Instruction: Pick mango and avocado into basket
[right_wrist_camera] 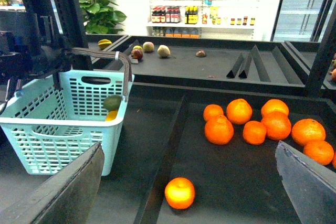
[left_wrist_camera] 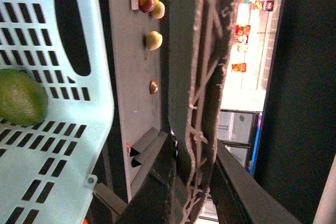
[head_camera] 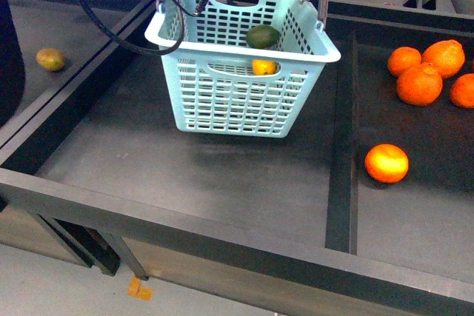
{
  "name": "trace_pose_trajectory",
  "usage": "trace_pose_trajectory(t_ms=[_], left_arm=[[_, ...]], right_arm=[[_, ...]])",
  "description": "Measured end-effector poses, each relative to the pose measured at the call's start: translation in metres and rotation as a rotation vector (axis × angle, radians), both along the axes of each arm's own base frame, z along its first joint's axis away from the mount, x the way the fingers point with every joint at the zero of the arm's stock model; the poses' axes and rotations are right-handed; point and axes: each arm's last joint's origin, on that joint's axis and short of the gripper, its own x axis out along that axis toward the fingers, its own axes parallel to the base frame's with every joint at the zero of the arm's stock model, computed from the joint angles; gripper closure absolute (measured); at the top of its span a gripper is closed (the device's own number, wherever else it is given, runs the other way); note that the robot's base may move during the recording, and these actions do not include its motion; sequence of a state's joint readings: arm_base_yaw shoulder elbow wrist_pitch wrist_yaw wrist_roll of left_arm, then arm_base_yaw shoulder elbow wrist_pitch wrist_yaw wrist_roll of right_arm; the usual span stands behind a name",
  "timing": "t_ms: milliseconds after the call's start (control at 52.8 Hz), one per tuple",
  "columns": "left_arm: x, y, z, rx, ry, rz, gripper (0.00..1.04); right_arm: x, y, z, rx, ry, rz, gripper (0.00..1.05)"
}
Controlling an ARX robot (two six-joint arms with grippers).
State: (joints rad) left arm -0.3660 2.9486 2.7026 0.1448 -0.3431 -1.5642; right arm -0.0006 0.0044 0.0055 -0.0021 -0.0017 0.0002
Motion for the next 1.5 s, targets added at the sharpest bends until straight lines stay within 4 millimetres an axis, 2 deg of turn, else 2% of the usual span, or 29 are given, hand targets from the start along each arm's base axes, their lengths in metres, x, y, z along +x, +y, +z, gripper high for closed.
trace_pose_trajectory(t_ms=[284,550,815,1498], left_arm=[[0.002,0.004,-0.006,0.008,-0.042,-0.008,0.91],[-0.030,0.015,-0.022,0.010,0.175,-0.010,0.91],[-0.046,0.018,-0.019,0.021,0.330,-0.006,0.92],[-0.050,0.019,-0.021,0.029,0.365,-0.021,0.92]], right_arm=[[0.000,0.000,0.000,0.000,0.000,0.000,0.08],[0.000,0.000,0.000,0.000,0.000,0.000,0.08],[0.000,0.000,0.000,0.000,0.000,0.000,0.08],[0.000,0.000,0.000,0.000,0.000,0.000,0.08]])
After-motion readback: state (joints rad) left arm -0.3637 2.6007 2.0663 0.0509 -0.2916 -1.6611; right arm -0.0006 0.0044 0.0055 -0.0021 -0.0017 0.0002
